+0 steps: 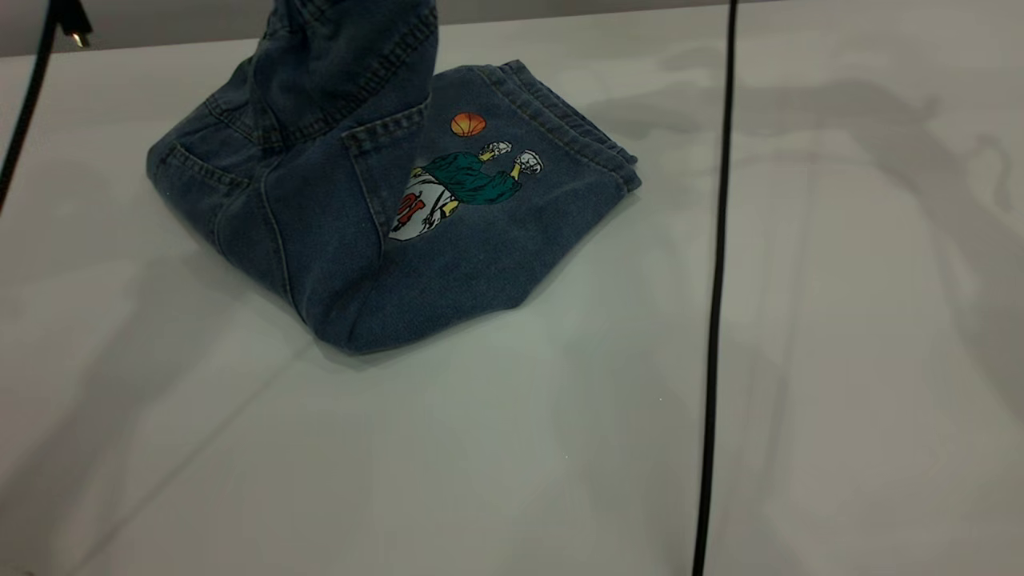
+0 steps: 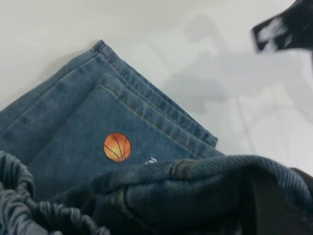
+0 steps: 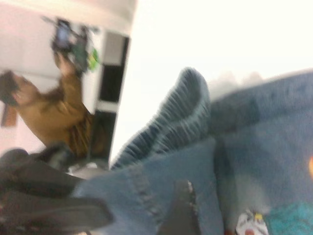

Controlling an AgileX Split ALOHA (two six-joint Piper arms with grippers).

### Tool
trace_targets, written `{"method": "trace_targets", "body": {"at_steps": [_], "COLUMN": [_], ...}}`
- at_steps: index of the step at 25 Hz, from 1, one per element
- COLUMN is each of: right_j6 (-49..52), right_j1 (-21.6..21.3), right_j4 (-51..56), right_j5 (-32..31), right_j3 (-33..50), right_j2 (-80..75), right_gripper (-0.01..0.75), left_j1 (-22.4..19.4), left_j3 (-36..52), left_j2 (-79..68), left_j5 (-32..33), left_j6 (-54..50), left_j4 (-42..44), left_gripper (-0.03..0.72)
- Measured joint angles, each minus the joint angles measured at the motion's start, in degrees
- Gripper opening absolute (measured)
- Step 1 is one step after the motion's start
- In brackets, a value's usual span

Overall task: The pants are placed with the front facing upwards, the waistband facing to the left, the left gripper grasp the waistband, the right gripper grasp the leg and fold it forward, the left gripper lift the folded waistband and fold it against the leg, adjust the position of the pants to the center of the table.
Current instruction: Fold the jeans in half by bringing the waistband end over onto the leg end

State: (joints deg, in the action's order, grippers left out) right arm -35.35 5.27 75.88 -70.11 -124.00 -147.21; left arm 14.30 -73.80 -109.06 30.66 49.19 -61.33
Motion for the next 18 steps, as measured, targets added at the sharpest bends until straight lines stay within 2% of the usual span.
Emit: {"method": "trace_targets", "body": {"at_steps": [8, 16, 18], "right_j6": [0.0, 0.0, -0.1], "right_j1": [-0.4, -0.7, -0.7], "right_j4": [0.7, 1.4, 1.4], "right_j5": [0.1, 0.1, 0.1], "right_j3": [-1.0, -1.1, -1.2], "right_j2": [-0.1, 0.8, 1.8], "right_gripper": [0.547, 0.547, 0.547], "left_j1": [4.2, 4.9, 4.9], "left_j3": [-6.1, -8.6, -8.7], "left_j2": [-8.7, -14.4, -14.2], "left_j5": [-0.2, 3.3, 4.0], "left_j6": [-0.1, 1.6, 3.6], "left_j4": [-0.3, 0.3, -0.2], "left_gripper": [0.093, 0.095, 0.119]}}
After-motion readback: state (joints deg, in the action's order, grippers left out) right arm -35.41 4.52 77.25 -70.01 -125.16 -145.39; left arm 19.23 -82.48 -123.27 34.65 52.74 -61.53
